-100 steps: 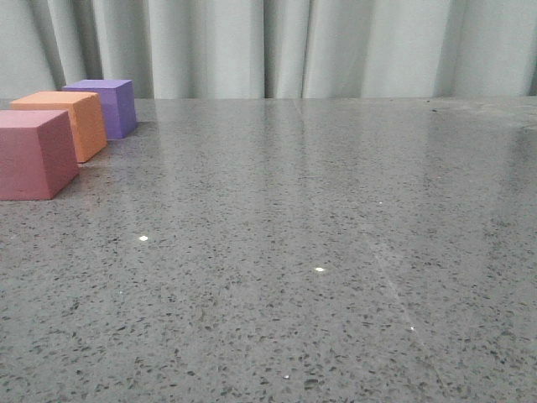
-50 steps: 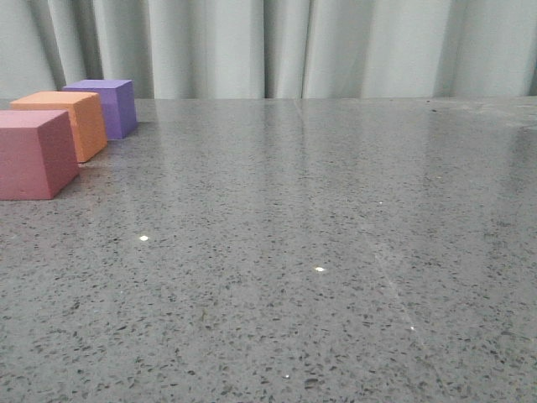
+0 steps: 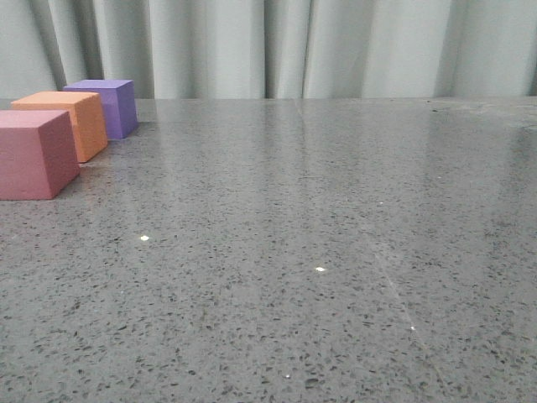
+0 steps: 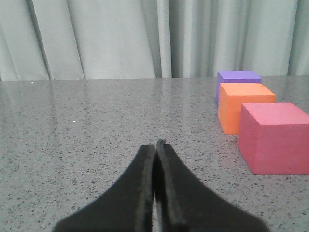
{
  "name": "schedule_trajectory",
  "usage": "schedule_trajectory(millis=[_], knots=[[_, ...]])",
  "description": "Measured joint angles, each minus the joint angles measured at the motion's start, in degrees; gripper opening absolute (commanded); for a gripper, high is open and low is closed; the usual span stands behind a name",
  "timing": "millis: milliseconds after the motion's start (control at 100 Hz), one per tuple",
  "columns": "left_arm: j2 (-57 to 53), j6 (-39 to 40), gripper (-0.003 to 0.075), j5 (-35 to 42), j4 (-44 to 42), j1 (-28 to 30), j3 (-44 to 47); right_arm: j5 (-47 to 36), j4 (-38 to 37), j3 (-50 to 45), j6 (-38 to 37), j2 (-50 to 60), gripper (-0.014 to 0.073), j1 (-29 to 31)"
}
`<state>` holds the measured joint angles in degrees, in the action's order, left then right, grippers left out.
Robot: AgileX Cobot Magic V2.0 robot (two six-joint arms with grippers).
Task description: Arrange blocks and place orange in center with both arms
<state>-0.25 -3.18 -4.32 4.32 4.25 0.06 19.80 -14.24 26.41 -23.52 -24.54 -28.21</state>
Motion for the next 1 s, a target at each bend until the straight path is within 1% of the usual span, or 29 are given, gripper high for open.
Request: schedule_trajectory(millis=[400,500,580,650,720,820,910,1000], knots=[[0.0,0.0,-0.0019,0.0,0.0,0.0,0.0,0.0,0.0,-0.1,0.0,0.0,-0.0120,0.0],[0.0,0.0,-0.0019,0.0,0.0,0.0,0.0,-0.3,0.0,-1.3,0.0,0.2,-0.0120,1.1],[0.0,0.0,-0.0019,0.0,0.0,0.0,0.0,-2.2,0.0,-3.3,0.0,0.9,-0.0120,3.7],[0.0,0.0,-0.0019,0.0,0.0,0.0,0.0,-5.7,1.8,-6.1,1.1,2.1,-0.0120,6.6],[0.0,0.0,-0.0019,0.0,0.0,0.0,0.0,-10.2,4.7,-9.6,4.5,3.7,-0.0120,9.8],[0.0,0.0,-0.0019,0.0,0.0,0.0,0.0,-15.8,9.7,-14.6,11.5,6.6,-0.0120,14.3],[0.0,0.0,-0.0019,0.0,0.0,0.0,0.0,-17.4,12.7,-18.1,15.9,9.9,-0.0120,18.1],[0.0,0.0,-0.0019,0.0,0.0,0.0,0.0,-17.5,13.5,-20.9,17.5,13.8,-0.0120,20.9]])
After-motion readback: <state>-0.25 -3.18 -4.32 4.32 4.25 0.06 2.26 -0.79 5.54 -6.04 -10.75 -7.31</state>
